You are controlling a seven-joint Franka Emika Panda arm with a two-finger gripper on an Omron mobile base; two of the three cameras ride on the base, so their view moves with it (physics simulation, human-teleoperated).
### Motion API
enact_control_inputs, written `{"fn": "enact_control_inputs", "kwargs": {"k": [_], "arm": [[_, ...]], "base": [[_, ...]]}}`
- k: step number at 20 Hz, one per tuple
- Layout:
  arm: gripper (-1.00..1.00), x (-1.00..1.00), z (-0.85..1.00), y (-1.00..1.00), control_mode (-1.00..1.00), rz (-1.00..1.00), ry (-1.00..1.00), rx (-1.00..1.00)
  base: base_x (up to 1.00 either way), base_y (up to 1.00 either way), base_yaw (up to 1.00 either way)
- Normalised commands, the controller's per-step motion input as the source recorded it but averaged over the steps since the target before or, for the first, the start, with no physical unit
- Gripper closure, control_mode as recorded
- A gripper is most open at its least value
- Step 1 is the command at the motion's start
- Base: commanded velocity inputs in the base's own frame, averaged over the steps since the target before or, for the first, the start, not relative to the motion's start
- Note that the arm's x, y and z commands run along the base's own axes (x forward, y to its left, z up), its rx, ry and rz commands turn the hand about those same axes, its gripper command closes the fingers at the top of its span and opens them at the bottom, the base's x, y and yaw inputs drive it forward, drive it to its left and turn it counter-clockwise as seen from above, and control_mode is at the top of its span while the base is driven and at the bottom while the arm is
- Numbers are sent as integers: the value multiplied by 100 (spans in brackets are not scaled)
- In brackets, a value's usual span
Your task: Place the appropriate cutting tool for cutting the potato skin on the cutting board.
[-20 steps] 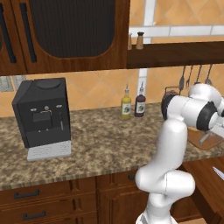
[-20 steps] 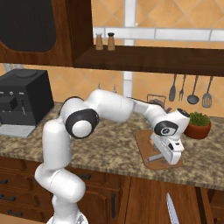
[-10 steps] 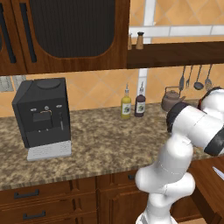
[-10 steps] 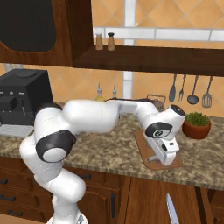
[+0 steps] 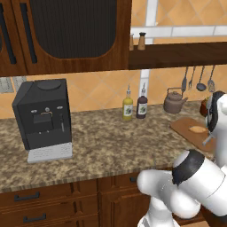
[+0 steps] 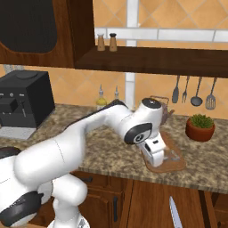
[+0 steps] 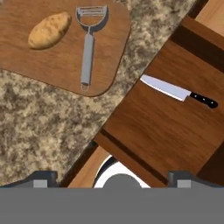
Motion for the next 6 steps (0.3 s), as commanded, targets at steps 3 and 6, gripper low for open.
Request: {"fn": "enact_control_inputs", "kwargs": {"k": [3,6], "arm": [[-100,-39,67,42,-100,0,0,-19],[-100,-37,67,53,-100,0,0,-20]], "base": [[0,0,0],[0,0,0]]}}
